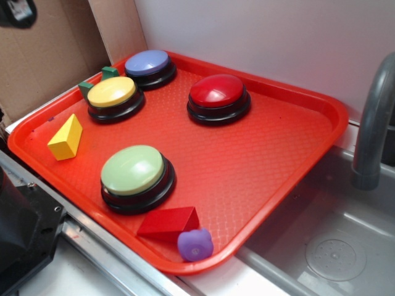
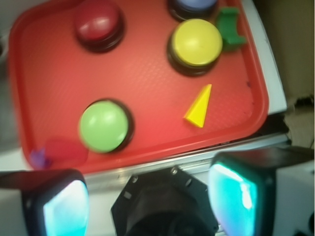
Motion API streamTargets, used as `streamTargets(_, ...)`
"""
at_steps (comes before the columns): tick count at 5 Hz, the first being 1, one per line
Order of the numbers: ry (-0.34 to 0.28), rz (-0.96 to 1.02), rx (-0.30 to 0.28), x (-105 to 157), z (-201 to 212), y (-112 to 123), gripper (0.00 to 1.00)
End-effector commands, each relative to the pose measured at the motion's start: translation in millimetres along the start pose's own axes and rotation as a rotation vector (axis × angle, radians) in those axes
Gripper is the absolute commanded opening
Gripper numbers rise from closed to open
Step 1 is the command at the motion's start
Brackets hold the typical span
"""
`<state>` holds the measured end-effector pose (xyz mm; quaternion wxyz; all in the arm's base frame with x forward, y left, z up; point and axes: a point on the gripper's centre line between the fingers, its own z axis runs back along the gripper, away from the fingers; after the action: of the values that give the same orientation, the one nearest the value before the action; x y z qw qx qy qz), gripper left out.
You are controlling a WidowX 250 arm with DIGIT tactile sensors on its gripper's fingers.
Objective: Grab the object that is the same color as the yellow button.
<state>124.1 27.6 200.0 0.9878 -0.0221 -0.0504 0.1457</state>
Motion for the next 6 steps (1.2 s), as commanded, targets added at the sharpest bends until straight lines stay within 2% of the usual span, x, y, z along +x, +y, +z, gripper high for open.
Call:
streamTargets(1,-0.034,0.226,0.033,20,-58,36,1.00)
streamTargets(3,-0.042,0.328,0.072,27,-115,56,1.00)
streamTargets(4,-0.054,0.357,0.049,28,-135,66,1.00)
streamTargets(5,-0.039,0.359,0.053,27,-153,73,1.00)
streamTargets(6,-0.038,0.360,0.033,27,-164,69,1.00)
